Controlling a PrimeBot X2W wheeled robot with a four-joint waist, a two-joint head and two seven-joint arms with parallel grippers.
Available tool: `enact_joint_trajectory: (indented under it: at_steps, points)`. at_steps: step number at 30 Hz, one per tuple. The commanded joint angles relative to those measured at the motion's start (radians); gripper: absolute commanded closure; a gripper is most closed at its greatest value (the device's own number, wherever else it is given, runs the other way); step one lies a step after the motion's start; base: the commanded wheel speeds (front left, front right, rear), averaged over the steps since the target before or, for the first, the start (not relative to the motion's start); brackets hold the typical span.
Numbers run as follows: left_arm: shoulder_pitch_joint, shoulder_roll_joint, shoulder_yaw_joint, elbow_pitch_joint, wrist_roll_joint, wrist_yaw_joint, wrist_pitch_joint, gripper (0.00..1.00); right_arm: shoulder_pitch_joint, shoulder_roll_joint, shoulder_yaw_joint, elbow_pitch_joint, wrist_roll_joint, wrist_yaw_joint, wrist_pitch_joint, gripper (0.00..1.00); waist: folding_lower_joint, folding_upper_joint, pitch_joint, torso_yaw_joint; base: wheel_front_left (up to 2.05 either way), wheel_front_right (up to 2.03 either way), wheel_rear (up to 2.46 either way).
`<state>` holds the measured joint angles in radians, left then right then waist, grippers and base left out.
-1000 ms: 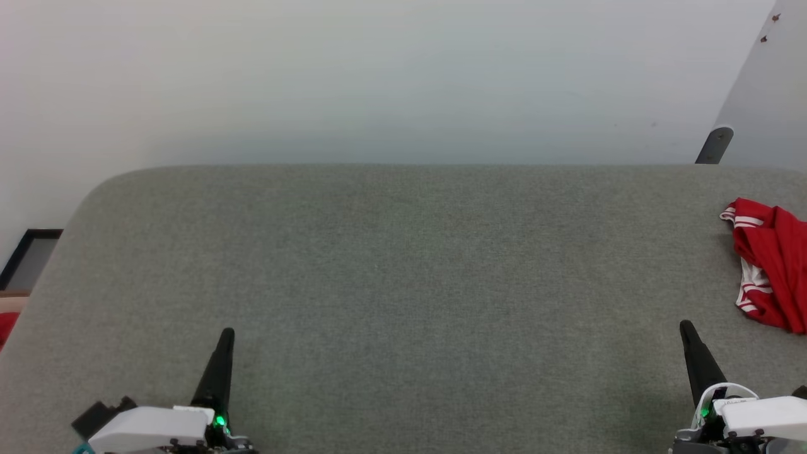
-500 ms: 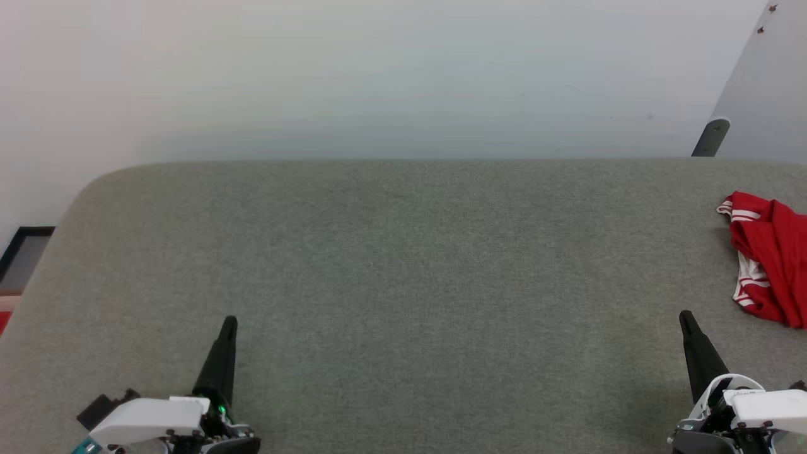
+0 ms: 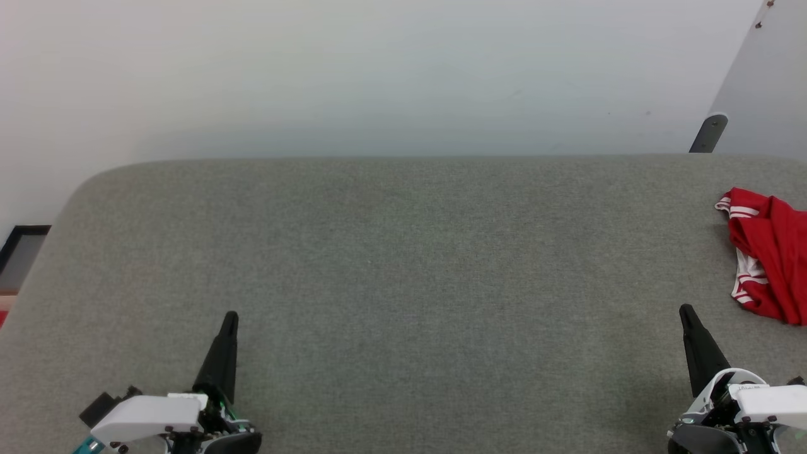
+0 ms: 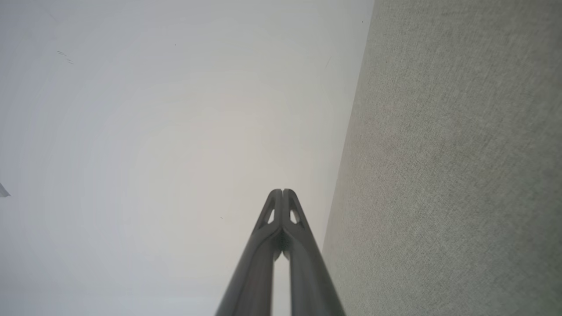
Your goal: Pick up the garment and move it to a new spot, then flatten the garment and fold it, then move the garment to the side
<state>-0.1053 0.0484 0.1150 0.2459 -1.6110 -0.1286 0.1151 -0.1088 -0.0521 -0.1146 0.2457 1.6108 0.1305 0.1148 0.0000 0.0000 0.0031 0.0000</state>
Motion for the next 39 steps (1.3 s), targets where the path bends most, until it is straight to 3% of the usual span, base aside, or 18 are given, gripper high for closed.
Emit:
enact_joint_trajectory:
  at_steps: [1, 39]
  points:
    - [-0.010, 0.000, 0.002, 0.000, -0.002, -0.004, 0.003, 1.00, -0.003, 0.003, 0.000, 0.000, 0.004, 0.000, 0.003, 1.00, 0.0000, 0.0000, 0.000, 0.000, 0.00, 0.00, 0.00]
    - [-0.010, 0.000, 0.002, -0.001, -0.002, -0.004, 0.003, 1.00, -0.003, 0.003, 0.000, 0.000, 0.004, 0.000, 0.002, 1.00, 0.0000, 0.0000, 0.000, 0.000, 0.00, 0.00, 0.00]
